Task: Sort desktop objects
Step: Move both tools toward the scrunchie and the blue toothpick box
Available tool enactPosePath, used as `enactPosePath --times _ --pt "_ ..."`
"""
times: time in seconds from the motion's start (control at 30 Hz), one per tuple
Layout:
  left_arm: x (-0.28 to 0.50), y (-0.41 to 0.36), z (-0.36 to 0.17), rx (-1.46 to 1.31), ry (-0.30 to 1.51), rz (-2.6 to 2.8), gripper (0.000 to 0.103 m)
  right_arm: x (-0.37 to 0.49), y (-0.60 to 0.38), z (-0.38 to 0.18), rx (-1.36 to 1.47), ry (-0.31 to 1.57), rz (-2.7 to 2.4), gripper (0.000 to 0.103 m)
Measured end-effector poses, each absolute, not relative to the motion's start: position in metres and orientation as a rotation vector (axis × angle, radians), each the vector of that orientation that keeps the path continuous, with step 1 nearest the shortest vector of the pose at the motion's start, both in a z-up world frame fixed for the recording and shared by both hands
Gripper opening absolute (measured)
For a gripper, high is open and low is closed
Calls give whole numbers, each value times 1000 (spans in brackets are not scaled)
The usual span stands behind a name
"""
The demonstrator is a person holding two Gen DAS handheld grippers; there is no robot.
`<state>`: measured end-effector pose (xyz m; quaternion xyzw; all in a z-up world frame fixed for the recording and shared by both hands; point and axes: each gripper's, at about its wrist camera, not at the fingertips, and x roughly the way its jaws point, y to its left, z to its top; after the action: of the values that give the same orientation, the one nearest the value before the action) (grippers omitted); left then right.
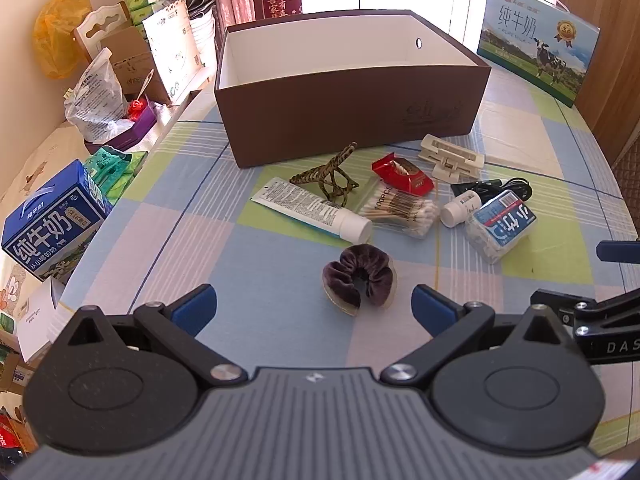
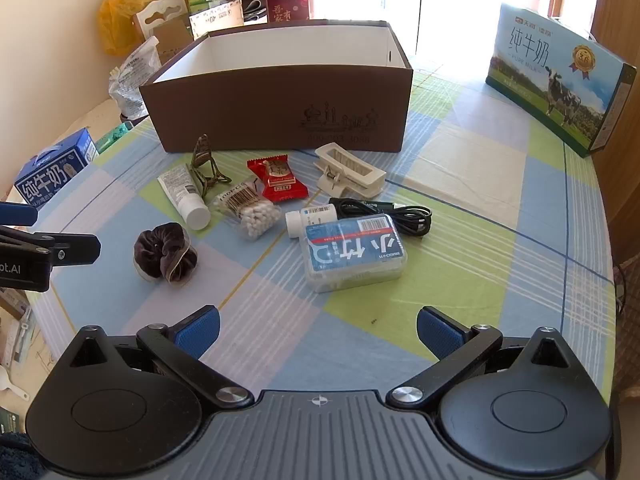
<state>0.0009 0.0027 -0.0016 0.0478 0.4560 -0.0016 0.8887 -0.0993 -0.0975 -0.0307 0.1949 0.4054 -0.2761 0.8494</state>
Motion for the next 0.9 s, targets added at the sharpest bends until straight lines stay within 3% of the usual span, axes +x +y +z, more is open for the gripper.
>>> enactPosePath --times 0.9 --pt "0 6 -1 92 944 -21 102 -97 -93 -26 403 853 -614 101"
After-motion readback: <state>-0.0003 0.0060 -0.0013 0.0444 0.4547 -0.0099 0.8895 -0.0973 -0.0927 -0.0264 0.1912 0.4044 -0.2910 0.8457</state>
